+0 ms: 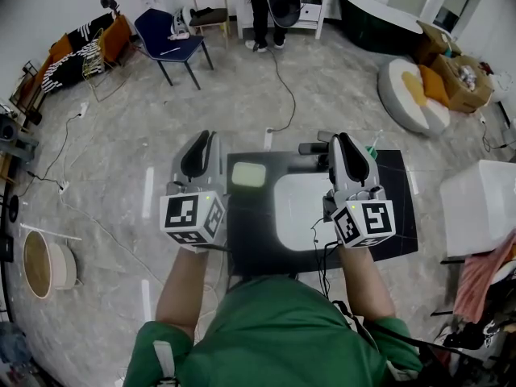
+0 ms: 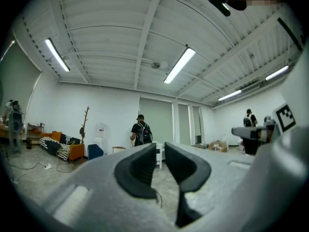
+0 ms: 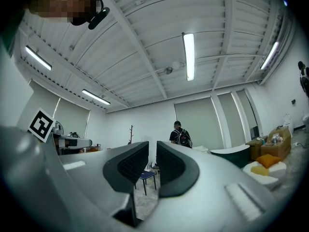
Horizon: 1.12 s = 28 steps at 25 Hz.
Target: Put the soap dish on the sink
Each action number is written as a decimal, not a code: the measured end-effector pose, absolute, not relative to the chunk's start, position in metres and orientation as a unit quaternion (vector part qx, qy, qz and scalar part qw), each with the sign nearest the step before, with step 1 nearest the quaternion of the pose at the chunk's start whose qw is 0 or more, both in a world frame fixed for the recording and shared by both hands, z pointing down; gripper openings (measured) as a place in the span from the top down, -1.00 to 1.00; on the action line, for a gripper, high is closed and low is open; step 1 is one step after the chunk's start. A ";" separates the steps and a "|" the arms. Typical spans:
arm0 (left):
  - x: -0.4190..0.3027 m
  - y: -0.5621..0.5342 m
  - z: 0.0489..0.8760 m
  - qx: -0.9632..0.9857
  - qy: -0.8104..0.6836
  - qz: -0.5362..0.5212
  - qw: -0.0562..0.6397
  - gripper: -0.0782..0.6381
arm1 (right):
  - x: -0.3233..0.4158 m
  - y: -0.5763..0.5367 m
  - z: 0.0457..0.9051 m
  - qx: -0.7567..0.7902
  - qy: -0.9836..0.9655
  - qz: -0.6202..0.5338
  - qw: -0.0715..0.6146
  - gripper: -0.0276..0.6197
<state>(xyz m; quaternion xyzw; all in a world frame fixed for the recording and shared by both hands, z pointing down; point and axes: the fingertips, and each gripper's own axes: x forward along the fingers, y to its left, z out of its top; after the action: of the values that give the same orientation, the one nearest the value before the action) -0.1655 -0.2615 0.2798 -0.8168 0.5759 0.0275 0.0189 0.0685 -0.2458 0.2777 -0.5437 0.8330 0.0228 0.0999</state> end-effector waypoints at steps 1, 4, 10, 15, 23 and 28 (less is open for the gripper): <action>-0.166 -0.261 0.280 -0.817 0.576 0.027 0.019 0.63 | 0.068 -0.246 0.277 -0.544 0.833 0.022 0.100 0.76; -0.168 -0.262 0.281 -0.816 0.577 0.027 0.019 0.63 | 0.065 -0.246 0.278 -0.540 0.835 0.027 0.098 0.76; -0.170 -0.261 0.283 -0.815 0.578 0.025 0.017 0.63 | 0.060 -0.245 0.278 -0.538 0.838 0.023 0.090 0.76; -0.174 -0.263 0.288 -0.815 0.579 0.024 0.013 0.63 | 0.057 -0.245 0.282 -0.534 0.840 0.031 0.088 0.76; -0.176 -0.265 0.293 -0.817 0.577 0.022 0.009 0.63 | 0.053 -0.246 0.283 -0.535 0.840 0.032 0.087 0.76; -0.177 -0.268 0.291 -0.818 0.575 0.021 0.008 0.63 | 0.052 -0.248 0.281 -0.536 0.839 0.029 0.085 0.76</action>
<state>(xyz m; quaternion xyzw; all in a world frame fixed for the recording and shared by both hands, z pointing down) -0.1769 -0.2682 0.2913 -0.8176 0.5753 0.0205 0.0080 0.0520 -0.2481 0.2808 -0.5359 0.8394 0.0293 0.0852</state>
